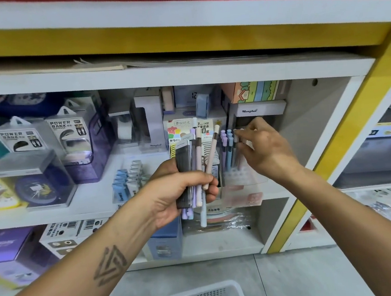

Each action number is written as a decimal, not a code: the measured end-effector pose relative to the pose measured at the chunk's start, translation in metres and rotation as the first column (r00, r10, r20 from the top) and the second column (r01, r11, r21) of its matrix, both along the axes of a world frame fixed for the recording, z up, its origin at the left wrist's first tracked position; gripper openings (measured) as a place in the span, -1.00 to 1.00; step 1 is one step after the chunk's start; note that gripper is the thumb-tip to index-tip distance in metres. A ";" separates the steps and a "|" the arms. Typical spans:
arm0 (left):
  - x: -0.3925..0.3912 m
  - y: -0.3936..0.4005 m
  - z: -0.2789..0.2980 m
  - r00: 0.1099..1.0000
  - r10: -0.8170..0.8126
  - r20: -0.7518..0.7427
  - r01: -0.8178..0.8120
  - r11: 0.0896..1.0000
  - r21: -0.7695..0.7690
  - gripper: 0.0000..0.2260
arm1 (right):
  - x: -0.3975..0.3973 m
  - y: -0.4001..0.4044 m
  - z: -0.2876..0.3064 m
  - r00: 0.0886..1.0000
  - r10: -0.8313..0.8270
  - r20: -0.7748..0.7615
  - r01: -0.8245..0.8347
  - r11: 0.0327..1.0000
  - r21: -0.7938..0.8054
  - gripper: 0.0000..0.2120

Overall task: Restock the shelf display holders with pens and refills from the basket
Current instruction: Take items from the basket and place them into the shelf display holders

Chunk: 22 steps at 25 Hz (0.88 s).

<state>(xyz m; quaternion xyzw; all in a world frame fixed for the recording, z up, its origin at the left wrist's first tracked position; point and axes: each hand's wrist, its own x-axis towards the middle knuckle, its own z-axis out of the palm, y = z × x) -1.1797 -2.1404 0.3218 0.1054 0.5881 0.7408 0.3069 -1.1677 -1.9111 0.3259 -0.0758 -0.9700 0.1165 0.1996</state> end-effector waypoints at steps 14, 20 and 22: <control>0.009 0.013 0.010 0.982 -0.021 0.187 0.030 0.999 -0.045 -0.89 | 0.030 0.016 0.027 0.906 -0.162 -0.390 -0.245 0.551 -0.798 -0.88; 0.010 0.020 0.007 0.984 0.016 0.176 0.001 0.996 -0.094 -0.96 | 0.034 0.018 0.000 0.970 0.095 -0.224 -0.159 0.944 -0.288 -0.89; 0.009 0.021 0.005 0.986 0.005 0.166 0.011 0.995 -0.095 -0.97 | 0.031 0.017 -0.003 0.970 0.104 -0.221 -0.171 0.936 -0.308 -0.85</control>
